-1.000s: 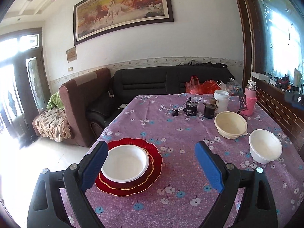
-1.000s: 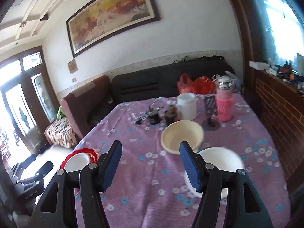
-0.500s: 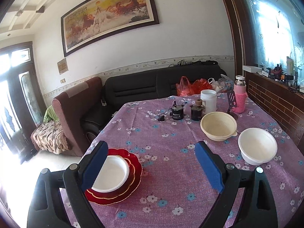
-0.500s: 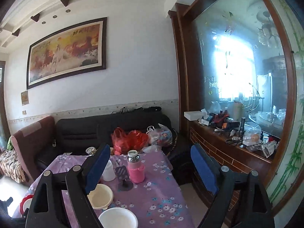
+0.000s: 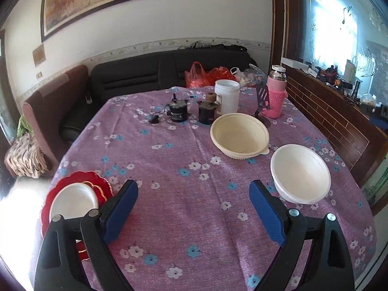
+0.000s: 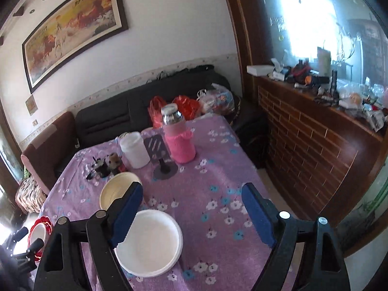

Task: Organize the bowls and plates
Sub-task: 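Move both grippers to the beige ribbed bowl and grasp its rim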

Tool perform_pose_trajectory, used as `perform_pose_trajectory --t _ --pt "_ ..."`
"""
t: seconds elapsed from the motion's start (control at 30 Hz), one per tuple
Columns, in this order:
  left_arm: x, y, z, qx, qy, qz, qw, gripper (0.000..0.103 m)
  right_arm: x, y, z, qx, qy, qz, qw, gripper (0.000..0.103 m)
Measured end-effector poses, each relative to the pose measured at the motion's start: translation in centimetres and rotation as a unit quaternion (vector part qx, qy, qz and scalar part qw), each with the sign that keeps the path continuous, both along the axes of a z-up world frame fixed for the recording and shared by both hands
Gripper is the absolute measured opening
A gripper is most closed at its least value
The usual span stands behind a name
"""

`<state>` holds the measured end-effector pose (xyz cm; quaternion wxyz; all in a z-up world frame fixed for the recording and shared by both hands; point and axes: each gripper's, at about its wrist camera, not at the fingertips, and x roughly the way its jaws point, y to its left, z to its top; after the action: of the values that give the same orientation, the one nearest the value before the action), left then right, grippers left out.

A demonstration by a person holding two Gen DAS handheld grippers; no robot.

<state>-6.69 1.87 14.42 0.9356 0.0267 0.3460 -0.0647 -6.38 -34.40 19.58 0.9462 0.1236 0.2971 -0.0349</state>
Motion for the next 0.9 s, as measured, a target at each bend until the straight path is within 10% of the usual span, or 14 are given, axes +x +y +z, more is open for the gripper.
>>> perform_pose_trajectory --t 0.33,0.53,0.9 --pt "5.8 -1.7 -4.3 -0.047 0.071 0.002 0.9964 0.092 6.5 2.6 -12.0 0.093 0.092 0.018 0.991 0.058" --pt "11.0 2.0 -6.3 -0.138 0.127 0.050 0.9809 0.092 11.0 5.4 -10.1 0.083 0.097 0.058 0.990 0.058" --pt "20.4 1.9 -9.1 -0.181 0.184 0.058 0.9643 0.092 21.3 11.1 -13.6 0.095 0.211 0.089 0.969 0.057"
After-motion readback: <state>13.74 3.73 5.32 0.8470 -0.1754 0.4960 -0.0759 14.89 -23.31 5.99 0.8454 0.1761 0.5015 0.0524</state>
